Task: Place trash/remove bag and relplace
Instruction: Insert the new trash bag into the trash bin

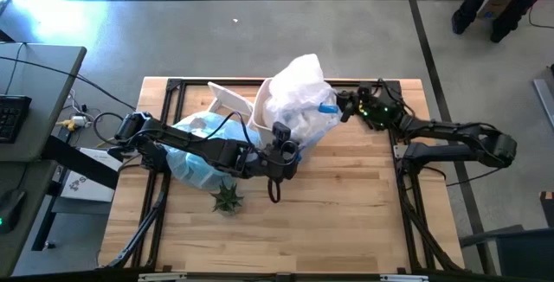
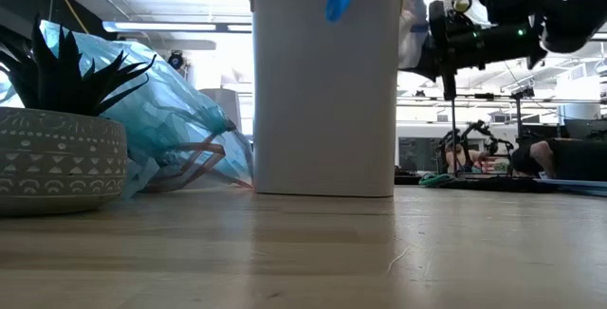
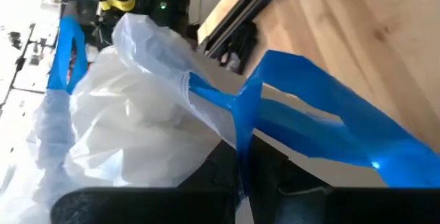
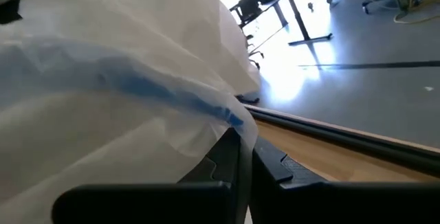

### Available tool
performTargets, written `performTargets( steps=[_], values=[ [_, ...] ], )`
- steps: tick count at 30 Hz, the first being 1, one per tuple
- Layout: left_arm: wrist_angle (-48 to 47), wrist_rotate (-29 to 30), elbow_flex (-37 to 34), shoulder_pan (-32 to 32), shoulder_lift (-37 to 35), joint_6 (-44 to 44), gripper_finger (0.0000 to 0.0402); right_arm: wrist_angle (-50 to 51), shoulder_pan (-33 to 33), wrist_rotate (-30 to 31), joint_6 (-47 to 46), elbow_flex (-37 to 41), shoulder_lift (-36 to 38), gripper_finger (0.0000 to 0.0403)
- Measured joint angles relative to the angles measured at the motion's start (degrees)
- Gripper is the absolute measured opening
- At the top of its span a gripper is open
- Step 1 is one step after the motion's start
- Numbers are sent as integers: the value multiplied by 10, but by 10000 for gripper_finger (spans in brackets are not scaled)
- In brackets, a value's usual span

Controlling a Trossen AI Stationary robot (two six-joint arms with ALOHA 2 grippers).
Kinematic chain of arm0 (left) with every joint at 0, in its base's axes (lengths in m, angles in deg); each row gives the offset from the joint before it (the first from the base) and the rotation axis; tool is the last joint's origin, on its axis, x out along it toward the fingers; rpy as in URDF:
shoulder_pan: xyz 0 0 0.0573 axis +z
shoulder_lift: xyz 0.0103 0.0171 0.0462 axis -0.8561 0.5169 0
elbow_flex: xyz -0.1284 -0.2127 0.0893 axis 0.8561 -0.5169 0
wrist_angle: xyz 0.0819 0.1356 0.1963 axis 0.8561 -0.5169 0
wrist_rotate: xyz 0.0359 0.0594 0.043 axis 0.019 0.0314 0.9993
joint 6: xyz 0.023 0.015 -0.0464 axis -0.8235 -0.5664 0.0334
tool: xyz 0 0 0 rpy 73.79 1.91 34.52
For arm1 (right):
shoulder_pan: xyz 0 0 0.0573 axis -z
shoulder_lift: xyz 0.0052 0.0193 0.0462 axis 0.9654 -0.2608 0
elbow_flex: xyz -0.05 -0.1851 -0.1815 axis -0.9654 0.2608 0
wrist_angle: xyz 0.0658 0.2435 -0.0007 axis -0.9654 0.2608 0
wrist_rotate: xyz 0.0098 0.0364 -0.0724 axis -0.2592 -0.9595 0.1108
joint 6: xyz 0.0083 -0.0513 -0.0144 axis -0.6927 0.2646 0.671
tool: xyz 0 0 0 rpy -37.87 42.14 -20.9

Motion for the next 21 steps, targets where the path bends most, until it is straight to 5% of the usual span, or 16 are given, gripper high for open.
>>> performTargets(
  steps=[8,21],
  values=[
    [-22,-38,0,-7,0,-10,0,-11,-4,6,27,16,-21,0],
    [-139,-12,0,5,0,81,0,-131,-4,10,13,8,-176,0]
  ],
)
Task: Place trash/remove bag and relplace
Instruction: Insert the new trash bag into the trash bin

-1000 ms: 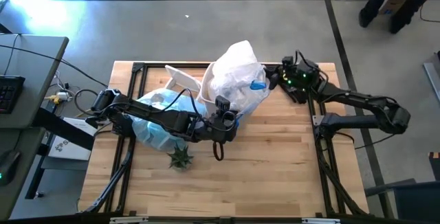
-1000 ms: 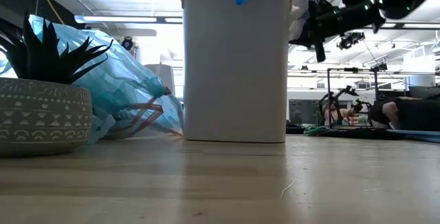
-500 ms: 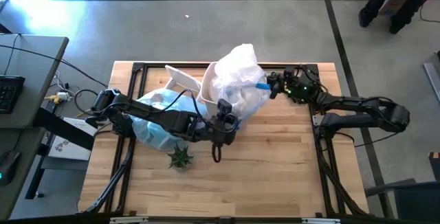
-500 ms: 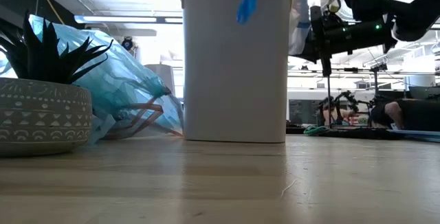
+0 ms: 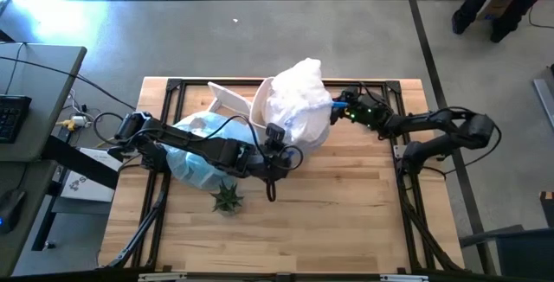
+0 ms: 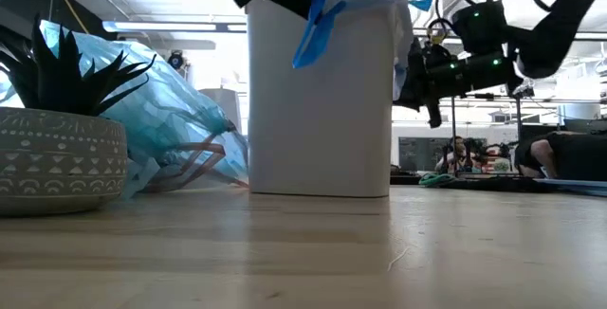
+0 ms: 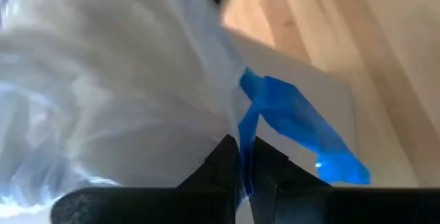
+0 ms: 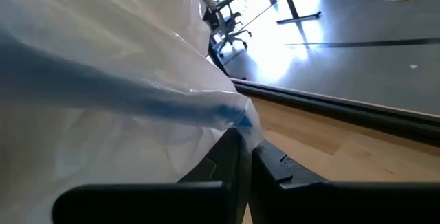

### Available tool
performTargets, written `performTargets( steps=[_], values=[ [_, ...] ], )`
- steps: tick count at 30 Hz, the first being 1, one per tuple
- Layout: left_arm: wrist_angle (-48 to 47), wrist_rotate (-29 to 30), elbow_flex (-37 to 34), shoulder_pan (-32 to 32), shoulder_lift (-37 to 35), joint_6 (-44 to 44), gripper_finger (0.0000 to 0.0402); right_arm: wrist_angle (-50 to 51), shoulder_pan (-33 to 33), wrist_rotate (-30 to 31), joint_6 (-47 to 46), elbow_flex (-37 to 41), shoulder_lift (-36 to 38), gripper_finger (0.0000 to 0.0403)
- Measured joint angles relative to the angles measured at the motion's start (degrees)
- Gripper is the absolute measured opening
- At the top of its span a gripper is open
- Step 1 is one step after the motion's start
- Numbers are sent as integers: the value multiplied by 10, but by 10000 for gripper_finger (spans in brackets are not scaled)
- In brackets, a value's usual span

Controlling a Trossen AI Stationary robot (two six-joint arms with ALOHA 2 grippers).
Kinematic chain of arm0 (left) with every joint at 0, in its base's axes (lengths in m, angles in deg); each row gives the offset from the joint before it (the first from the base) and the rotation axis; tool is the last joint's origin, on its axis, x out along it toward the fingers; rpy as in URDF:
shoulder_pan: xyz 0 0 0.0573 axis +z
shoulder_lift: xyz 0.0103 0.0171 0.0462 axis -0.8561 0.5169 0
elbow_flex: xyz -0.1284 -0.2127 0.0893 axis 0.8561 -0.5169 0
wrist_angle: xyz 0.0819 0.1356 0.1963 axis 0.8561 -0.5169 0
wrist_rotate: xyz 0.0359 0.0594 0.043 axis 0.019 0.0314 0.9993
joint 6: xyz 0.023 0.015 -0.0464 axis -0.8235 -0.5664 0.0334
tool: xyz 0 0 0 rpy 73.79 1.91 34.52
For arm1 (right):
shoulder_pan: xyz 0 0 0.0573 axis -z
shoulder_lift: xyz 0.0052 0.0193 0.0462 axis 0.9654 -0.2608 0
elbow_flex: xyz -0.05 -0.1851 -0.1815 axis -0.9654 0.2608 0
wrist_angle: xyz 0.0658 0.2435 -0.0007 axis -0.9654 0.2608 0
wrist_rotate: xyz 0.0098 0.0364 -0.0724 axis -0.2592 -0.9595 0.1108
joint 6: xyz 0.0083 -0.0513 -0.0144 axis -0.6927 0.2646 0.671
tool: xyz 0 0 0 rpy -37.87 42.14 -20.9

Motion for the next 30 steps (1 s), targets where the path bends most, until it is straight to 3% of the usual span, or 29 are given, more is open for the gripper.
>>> performTargets(
  steps=[8,15,20,24,30],
  values=[
    [-9,18,0,17,0,61,0,0,0,1,3,-31,-30,0],
    [-54,13,0,27,0,111,0,103,0,48,0,-46,-30,6],
    [-58,12,0,25,0,118,0,114,-7,53,3,-47,-25,27],
    [-57,-3,0,20,0,136,0,114,-19,83,17,-47,6,64],
    [-57,-1,0,20,0,154,0,154,-31,102,34,-47,82,158]
  ],
)
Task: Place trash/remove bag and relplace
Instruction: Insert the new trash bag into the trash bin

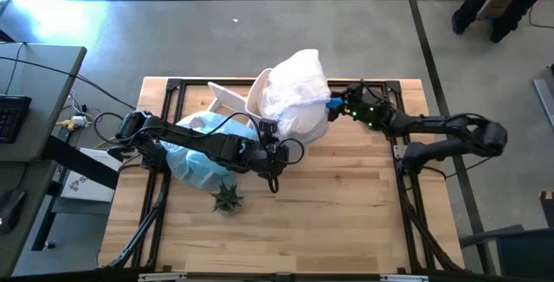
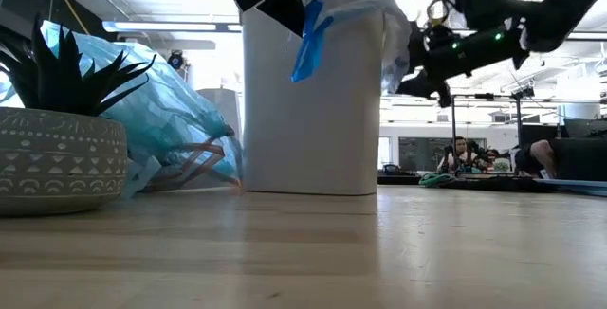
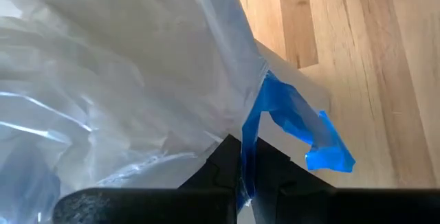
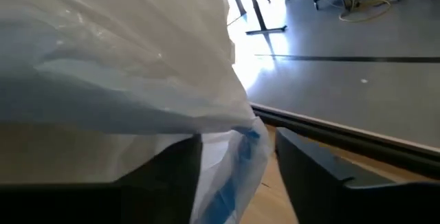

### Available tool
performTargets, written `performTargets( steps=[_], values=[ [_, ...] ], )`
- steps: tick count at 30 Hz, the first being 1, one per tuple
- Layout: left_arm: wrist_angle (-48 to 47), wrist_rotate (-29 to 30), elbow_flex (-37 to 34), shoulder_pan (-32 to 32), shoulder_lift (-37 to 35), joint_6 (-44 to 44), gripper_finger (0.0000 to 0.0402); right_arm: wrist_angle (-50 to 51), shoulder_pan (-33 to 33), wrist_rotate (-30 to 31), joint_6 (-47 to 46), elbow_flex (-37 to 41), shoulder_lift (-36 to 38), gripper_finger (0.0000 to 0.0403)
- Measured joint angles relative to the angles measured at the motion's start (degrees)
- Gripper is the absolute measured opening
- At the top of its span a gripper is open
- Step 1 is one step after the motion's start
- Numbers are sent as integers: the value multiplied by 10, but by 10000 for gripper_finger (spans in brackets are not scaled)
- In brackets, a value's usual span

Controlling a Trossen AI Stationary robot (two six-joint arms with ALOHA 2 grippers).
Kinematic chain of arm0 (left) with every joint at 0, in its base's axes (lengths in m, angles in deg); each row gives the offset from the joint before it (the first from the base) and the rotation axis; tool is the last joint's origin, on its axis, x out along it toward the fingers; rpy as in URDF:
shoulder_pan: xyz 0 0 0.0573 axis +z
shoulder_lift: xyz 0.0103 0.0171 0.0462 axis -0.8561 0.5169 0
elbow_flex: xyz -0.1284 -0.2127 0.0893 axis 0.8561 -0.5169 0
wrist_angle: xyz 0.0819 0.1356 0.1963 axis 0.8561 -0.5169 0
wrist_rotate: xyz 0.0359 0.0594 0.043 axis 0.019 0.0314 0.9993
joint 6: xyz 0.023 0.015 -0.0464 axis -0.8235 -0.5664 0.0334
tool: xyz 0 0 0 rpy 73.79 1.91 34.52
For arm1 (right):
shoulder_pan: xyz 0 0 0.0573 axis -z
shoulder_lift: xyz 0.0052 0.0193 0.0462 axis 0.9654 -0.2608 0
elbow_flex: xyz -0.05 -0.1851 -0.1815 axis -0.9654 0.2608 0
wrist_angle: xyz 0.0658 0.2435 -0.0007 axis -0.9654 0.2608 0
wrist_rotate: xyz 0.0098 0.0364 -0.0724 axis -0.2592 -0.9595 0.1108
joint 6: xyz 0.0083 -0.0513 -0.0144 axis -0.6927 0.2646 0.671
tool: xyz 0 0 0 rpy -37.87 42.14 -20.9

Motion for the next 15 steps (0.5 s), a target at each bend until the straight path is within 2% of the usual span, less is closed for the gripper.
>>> performTargets(
  steps=[4,7,11,15],
  values=[
    [0,0,0,3,0,5,0,71,0,1,-10,0,58,215],
    [0,6,0,5,0,5,0,137,0,3,-20,0,92,240],
    [1,18,0,5,0,5,0,201,-5,29,-24,0,130,249],
    [2,17,0,5,0,5,0,207,-35,76,-15,0,168,246]
  ],
)
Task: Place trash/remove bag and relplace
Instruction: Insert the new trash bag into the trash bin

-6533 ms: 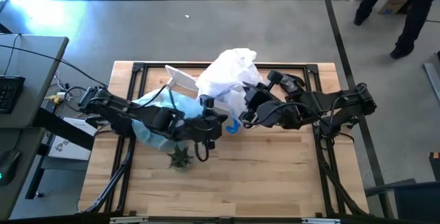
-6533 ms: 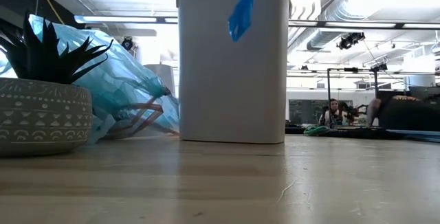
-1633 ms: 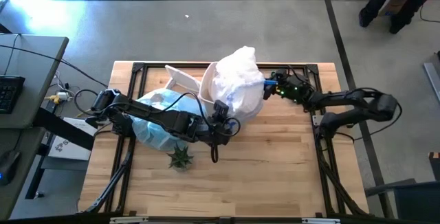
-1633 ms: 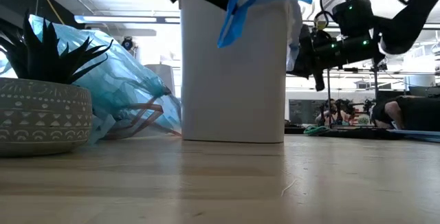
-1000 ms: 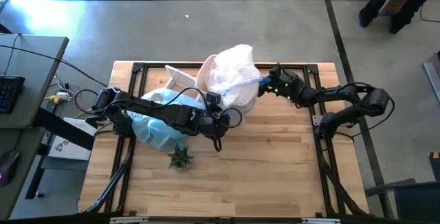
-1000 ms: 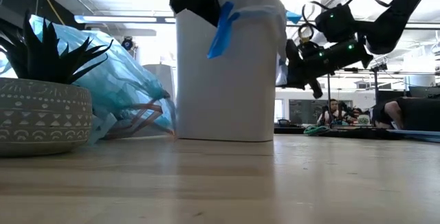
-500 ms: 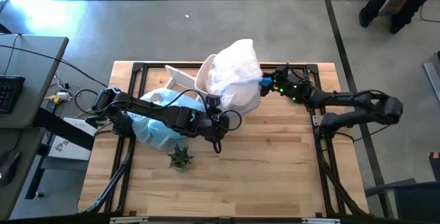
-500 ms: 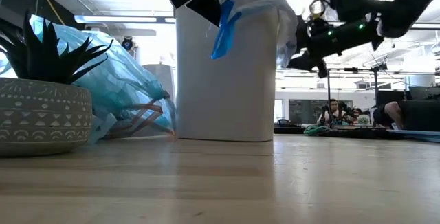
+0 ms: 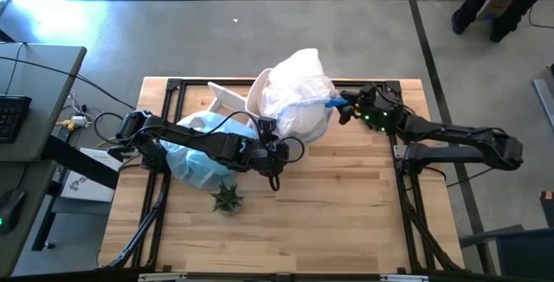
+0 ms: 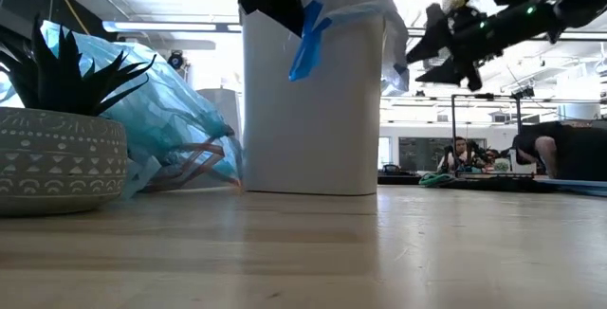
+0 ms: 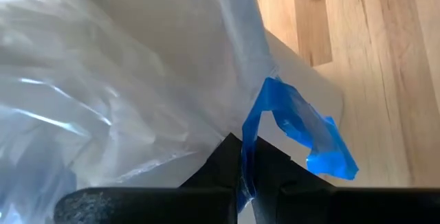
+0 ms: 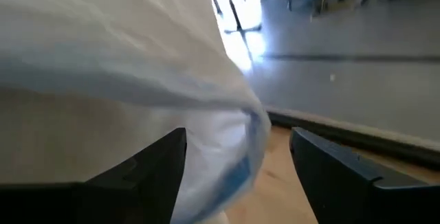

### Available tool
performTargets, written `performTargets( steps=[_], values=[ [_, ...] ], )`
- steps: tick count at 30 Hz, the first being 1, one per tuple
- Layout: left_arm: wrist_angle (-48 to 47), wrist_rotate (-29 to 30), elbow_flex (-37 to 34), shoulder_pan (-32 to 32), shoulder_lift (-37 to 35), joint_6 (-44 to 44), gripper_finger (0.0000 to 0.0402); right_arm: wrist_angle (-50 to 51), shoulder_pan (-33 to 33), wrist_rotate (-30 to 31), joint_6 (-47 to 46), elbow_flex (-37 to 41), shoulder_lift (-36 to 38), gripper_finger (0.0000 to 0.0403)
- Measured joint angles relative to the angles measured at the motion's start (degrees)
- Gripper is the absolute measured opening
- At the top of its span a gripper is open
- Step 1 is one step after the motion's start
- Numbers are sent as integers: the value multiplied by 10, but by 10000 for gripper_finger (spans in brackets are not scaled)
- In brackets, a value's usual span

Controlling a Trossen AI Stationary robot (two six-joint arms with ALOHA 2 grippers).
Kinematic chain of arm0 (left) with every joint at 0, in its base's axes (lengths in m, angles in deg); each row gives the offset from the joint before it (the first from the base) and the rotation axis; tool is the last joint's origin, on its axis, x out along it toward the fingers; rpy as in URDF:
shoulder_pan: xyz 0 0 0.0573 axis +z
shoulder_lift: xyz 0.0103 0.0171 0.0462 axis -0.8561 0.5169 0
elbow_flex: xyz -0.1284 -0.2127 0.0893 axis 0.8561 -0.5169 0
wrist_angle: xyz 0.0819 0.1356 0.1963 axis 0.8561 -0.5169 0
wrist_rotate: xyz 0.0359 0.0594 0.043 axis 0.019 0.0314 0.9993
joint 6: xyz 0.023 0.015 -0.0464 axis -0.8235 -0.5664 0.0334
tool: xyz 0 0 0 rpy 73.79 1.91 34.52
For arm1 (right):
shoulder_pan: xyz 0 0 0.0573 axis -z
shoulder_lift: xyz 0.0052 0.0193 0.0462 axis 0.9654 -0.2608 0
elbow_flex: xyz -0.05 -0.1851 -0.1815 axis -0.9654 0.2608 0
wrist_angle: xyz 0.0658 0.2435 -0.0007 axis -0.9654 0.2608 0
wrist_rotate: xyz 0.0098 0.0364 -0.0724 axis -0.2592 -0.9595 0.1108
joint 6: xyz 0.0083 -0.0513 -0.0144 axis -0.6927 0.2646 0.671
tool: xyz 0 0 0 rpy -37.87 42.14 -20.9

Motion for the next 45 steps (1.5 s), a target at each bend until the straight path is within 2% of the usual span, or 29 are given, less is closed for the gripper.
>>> performTargets(
  steps=[5,11,15,18,21,27,33,38,43,45],
  values=[
    [3,0,0,-1,0,0,0,2,-49,60,40,0,61,241],
    [3,0,0,-1,0,0,0,-35,-152,56,119,0,127,238],
    [3,0,0,-1,0,0,0,-115,-248,41,205,-7,129,238],
    [5,0,0,-1,0,0,0,-98,-302,56,243,-63,98,232],
    [8,0,0,-1,0,-1,0,-12,-334,56,258,-167,33,218],
    [7,-1,0,-1,0,-6,0,371,-339,96,261,-460,-151,197],
    [8,-2,0,-1,0,-6,0,613,-317,91,266,-670,-293,200],
    [8,1,0,-1,0,-6,0,713,-295,34,264,-753,-370,201],
    [8,20,0,-1,0,-15,0,727,-284,-8,265,-769,-405,201],
    [8,27,0,-1,0,-16,0,734,-280,-5,265,-765,-414,201]
  ],
)
